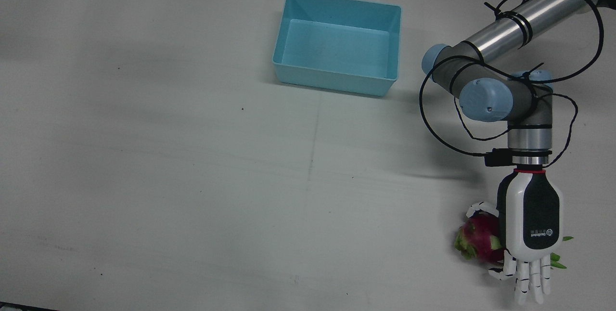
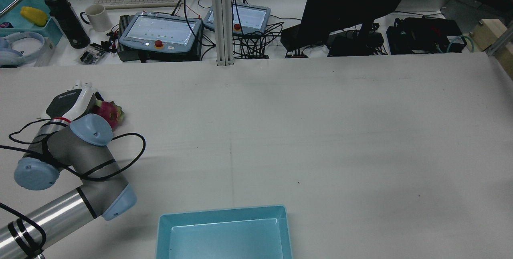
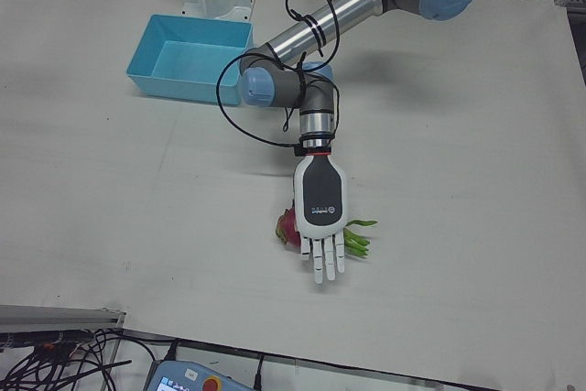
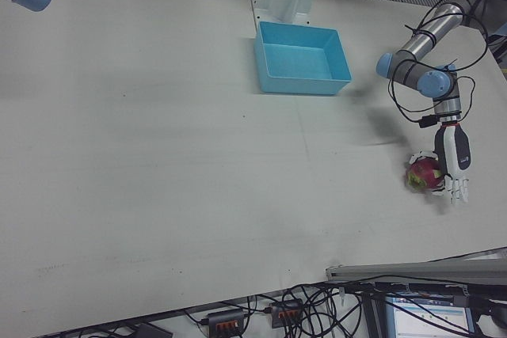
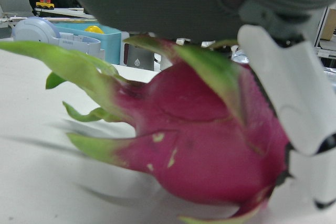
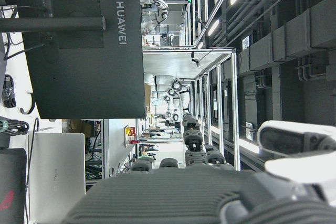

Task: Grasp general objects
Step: 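Close the left hand's fingers around the pink dragon fruit, then lift the dragon fruit with the left hand and carry it toward the table center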

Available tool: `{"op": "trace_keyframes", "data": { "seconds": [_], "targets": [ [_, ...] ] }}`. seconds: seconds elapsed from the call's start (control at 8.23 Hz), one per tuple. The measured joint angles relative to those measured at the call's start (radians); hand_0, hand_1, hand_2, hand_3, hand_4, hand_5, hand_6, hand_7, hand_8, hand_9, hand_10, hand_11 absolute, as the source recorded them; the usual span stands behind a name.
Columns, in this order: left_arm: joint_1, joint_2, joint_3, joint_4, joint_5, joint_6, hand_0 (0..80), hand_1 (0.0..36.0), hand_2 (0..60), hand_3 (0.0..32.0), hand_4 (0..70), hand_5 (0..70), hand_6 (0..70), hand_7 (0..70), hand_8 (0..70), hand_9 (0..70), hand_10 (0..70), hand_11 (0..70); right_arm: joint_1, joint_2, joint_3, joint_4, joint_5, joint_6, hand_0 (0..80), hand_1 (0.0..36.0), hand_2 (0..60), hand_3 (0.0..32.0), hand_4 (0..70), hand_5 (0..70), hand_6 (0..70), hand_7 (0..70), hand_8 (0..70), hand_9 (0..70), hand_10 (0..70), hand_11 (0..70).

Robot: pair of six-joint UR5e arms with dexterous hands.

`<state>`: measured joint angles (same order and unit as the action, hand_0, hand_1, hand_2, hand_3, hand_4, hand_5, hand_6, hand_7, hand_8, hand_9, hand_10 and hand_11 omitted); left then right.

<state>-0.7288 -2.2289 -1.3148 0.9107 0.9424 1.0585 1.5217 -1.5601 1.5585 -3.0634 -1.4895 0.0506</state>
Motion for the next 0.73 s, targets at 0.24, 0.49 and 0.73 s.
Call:
{"op": "trace_keyframes", "data": {
  "seconds": [0.24, 0.49, 0.73],
  "targets": [
    [0.003, 0.000, 0.005, 0.014, -0.038, 0.000, 36.1, 30.0, 60.0, 0.0, 16.0, 70.0, 24.9, 41.3, 19.3, 29.9, 30.2, 44.6, 0.000, 0.000, 0.000, 0.000, 0.000, 0.001, 0.0, 0.0, 0.0, 0.0, 0.0, 0.0, 0.0, 0.0, 0.0, 0.0, 0.0, 0.0],
    [0.001, 0.000, 0.010, 0.019, -0.057, 0.000, 17.7, 29.8, 60.0, 0.0, 15.9, 70.0, 23.8, 38.2, 21.8, 33.6, 34.9, 50.5, 0.000, 0.000, 0.000, 0.000, 0.000, 0.000, 0.0, 0.0, 0.0, 0.0, 0.0, 0.0, 0.0, 0.0, 0.0, 0.0, 0.0, 0.0],
    [-0.005, 0.000, -0.012, 0.042, -0.066, -0.001, 22.6, 27.5, 60.0, 0.0, 14.9, 68.0, 21.3, 36.4, 21.4, 33.4, 33.6, 48.8, 0.000, 0.000, 0.000, 0.000, 0.000, 0.001, 0.0, 0.0, 0.0, 0.0, 0.0, 0.0, 0.0, 0.0, 0.0, 0.0, 0.0, 0.0]
  ]
}}
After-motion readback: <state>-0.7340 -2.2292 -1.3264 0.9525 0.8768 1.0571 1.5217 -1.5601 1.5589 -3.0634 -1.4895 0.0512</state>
